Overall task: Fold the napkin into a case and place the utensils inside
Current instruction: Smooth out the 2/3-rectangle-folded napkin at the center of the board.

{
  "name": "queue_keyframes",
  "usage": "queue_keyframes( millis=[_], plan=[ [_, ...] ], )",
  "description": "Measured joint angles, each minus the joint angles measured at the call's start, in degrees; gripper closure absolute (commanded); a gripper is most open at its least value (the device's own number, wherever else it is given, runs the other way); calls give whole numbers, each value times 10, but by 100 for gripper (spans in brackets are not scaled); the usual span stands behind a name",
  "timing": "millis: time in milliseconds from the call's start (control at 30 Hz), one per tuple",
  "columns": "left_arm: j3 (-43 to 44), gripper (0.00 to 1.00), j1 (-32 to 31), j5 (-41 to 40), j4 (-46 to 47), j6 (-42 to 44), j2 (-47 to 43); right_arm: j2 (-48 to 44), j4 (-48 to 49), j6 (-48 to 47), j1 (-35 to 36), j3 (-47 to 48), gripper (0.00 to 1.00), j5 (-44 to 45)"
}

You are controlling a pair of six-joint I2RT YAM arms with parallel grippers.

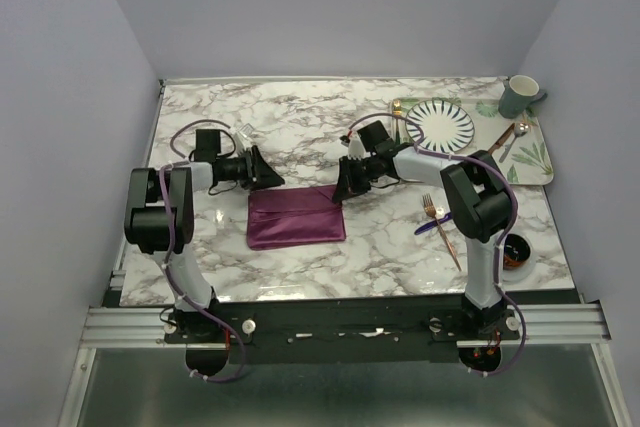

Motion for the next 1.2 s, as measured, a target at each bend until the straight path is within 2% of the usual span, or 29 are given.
queue_keyframes(
  millis=[100, 200, 367, 467, 700, 933, 1067, 1200],
  plan=[
    [-10, 66, -45, -5, 51, -43, -32, 0, 0, -4, 0, 0, 82, -1],
    [-26, 70, -104, -15, 154, -127, -43, 0, 0, -4, 0, 0, 82, -1],
    [-33, 75, -160, -38, 279, -235, -4, 0, 1, -4, 0, 0, 82, -2],
    [-29, 76, -174, -57, 318, -274, 36, 0, 1, -4, -1, 0, 82, -3],
    [-28, 81, -181, -85, 329, -301, 123, -3, 0, -4, -1, -2, 77, -10],
    [-19, 83, -181, -83, 320, -282, 127, -48, -9, 0, -1, -13, 66, -51],
    [-14, 83, -181, -82, 310, -272, 127, -79, 7, 19, -1, -12, 67, -83],
    [-10, 83, -181, -82, 301, -268, 127, -71, 28, 43, -1, -10, 67, -106]
  ],
)
